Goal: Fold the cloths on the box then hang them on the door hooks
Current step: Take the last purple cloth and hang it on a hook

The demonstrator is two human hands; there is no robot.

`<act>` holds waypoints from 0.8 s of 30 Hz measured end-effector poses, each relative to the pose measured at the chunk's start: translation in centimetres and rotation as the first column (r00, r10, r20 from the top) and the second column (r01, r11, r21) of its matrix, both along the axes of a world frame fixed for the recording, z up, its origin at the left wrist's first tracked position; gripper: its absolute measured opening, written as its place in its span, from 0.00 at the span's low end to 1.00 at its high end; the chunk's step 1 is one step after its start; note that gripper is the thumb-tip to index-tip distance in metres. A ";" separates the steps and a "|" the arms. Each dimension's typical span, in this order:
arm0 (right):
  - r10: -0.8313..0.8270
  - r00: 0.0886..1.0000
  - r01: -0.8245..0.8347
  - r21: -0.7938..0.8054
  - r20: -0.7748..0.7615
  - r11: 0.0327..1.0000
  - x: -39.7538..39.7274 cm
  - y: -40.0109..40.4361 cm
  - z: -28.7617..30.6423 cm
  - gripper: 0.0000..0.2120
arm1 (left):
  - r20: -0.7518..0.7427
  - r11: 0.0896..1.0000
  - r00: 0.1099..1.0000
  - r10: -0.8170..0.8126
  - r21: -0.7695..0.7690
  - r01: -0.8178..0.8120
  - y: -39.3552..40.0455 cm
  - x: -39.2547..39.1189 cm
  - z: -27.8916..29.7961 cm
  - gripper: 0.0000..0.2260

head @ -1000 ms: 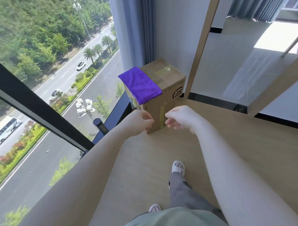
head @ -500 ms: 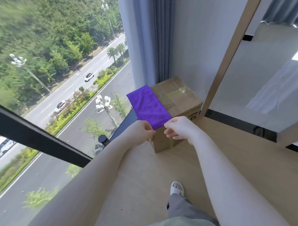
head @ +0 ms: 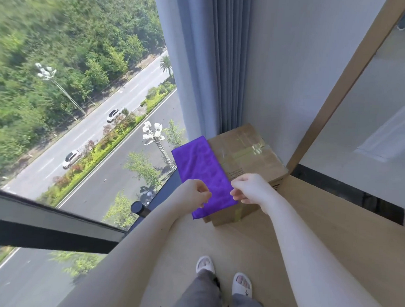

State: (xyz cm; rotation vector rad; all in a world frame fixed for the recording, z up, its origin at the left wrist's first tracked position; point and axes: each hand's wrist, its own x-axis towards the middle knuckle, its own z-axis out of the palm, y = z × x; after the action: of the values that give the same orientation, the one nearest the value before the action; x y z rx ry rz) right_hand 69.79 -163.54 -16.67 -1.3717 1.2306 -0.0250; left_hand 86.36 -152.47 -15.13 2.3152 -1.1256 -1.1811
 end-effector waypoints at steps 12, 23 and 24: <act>0.156 0.979 -0.150 0.054 -0.132 0.987 13.1 -8.9 -2.7 0.09 | -0.069 0.999 0.997 0.044 0.011 -0.043 -9.2 12.8 -4.7 0.06; 0.314 0.922 -0.310 0.055 -0.225 0.949 22.7 -16.3 -8.6 0.36 | 0.038 0.989 0.998 0.045 0.141 -0.050 -15.9 23.4 -11.6 0.14; 0.325 0.915 -0.320 0.058 -0.238 0.946 23.1 -17.1 -9.4 0.38 | 0.052 0.986 0.997 0.050 0.159 -0.058 -16.0 24.2 -12.1 0.15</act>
State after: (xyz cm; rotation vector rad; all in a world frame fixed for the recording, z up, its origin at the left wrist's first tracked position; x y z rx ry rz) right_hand 92.85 -180.65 -26.11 -1.5820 1.1855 0.3974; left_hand 110.53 -168.50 -27.25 2.4899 -1.0103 -1.2443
